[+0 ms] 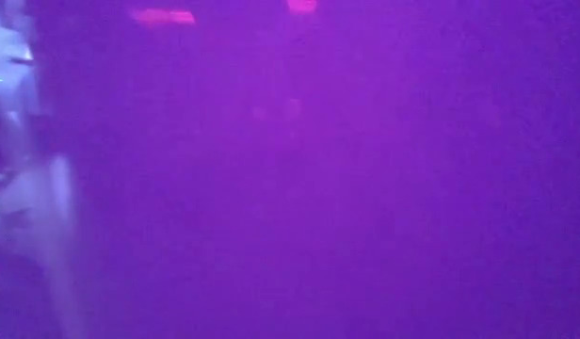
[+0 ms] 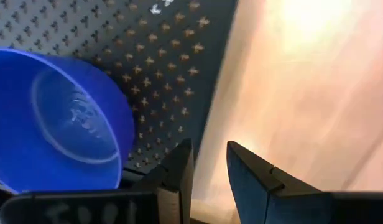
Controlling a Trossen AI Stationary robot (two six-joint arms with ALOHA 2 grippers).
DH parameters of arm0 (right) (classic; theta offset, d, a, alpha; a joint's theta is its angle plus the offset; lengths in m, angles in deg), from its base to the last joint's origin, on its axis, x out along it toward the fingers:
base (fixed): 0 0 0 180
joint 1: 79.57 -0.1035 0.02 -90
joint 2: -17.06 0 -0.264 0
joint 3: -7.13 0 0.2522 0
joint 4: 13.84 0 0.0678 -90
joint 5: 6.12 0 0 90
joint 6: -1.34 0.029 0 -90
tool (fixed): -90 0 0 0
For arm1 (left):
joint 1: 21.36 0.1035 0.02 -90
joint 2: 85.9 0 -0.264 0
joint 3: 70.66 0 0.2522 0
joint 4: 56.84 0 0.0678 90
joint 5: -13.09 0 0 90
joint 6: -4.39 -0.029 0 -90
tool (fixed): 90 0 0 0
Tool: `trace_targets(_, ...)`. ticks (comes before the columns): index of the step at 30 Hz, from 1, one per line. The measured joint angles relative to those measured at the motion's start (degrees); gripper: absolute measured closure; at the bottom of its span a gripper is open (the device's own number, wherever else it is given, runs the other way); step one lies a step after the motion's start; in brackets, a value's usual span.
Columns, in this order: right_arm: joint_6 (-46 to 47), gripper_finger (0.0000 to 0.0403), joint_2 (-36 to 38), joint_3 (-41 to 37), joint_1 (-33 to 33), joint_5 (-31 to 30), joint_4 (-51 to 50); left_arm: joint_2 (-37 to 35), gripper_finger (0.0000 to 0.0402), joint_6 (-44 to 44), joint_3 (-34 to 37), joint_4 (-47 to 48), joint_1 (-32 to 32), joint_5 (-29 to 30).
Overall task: Pick & Place Mini bowls
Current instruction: Put the top left purple bowl on the shelf
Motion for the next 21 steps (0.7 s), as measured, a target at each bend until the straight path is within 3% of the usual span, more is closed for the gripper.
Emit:
trace_targets(7, 0.0, 0.0394, 0.0, 0.0, 0.01, 0.0, 0.02, 0.0, 0.031, 1.29, 1.8, -2.32, 2.03, 5.39)
trace_targets(21, 0.0, 0.0394, 0.0, 0.0, 0.0, 0.0, 0.02, 0.02, 0.031, 1.35, 1.8, -6.53, 4.8, 8.79)
